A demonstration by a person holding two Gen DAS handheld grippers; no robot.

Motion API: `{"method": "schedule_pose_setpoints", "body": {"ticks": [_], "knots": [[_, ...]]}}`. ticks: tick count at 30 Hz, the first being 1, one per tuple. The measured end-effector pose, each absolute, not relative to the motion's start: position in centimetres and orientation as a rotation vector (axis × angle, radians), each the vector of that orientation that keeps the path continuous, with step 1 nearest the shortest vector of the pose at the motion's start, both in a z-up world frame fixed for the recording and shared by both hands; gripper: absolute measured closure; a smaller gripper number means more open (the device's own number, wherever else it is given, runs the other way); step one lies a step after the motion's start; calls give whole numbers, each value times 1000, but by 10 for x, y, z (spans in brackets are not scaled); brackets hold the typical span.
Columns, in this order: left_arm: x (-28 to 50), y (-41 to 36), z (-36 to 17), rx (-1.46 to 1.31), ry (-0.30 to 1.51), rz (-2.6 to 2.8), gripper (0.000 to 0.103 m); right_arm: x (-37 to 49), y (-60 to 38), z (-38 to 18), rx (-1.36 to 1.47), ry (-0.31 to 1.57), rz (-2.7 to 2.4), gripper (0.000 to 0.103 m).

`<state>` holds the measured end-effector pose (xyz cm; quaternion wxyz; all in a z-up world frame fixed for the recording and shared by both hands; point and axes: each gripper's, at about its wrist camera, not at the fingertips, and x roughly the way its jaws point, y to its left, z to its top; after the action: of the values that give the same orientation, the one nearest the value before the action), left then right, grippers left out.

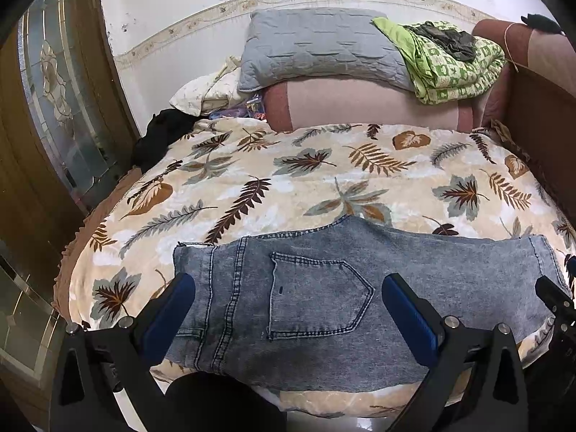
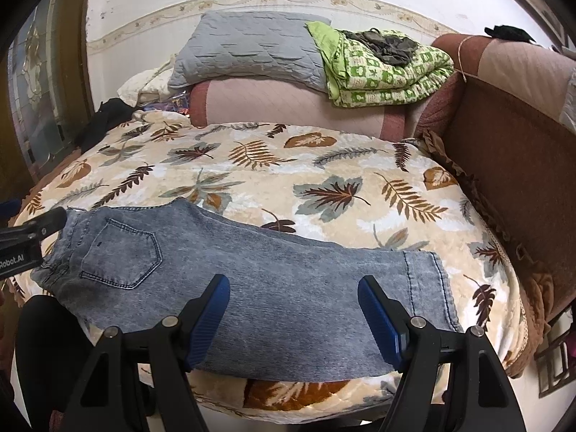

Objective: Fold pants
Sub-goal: 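Move both grippers toward the jeans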

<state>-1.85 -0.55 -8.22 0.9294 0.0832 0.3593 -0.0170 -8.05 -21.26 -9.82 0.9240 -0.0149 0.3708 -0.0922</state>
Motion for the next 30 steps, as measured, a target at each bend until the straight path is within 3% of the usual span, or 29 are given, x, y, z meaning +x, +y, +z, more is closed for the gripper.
{"method": "schedule_pose_setpoints", "body": {"ticks": [13,21,30], "knots": [[4,3,-110,193,827,4,0,-79,-268,-123,41,815,-258,26],[51,40,-154,159,1009,187,0,-98,-389,-154,453,855,-416,26],[63,6,-181,226,1066,133,0,-74,-369,-189,430,949,-377,26]]}}
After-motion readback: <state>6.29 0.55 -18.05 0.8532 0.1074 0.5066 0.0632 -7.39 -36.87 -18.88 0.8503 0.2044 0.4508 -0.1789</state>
